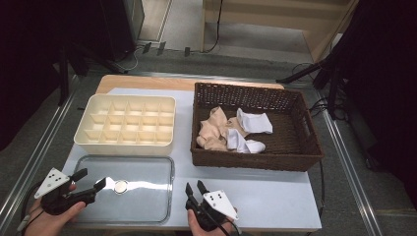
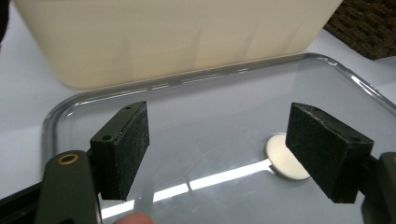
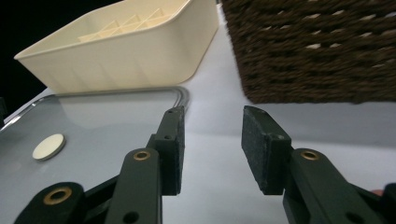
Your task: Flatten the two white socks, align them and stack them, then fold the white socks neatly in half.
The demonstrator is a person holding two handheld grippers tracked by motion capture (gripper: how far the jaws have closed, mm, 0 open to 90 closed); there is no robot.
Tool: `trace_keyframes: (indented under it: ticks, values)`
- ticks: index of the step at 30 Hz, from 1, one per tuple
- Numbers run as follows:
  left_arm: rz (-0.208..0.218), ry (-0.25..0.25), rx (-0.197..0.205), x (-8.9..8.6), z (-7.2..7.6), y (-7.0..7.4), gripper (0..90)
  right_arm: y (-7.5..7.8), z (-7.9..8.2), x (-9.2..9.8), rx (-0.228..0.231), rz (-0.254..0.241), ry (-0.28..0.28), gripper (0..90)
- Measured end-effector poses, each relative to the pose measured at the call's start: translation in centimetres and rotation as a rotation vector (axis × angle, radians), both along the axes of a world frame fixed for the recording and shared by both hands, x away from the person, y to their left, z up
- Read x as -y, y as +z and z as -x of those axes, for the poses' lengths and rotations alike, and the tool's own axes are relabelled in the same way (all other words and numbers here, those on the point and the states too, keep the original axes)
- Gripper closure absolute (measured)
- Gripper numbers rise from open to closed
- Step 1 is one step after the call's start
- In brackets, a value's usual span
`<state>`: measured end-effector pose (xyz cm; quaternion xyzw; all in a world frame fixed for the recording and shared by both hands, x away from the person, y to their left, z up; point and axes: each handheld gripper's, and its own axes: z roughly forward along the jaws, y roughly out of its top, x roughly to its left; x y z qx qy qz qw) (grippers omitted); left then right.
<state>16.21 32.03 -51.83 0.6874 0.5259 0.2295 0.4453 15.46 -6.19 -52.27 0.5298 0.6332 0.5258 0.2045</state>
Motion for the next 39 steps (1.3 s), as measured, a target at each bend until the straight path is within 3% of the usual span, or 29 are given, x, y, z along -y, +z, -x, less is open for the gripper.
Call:
trace_keyframes:
  ticks: [14, 27, 33, 39]
  values:
    - [-0.011, -0.048, 0.008, 3.6, -1.0, 0.7, 22.9, 0.8, 0.1, 4.1, 0.030, 0.011, -0.036, 60.1]
    - [0.010, -0.087, 0.021, 7.0, -2.1, 1.2, 23.2, 1.9, 0.0, 10.2, 0.057, 0.026, -0.123, 58.9]
    - [0.041, -0.083, 0.031, 7.7, -2.6, 1.5, 23.3, 2.8, -0.1, 13.2, 0.080, 0.036, -0.168, 57.3]
    - [0.036, -0.092, 0.031, 8.1, -2.9, 1.4, 23.4, 4.8, -0.9, 15.3, 0.117, 0.017, -0.168, 56.1]
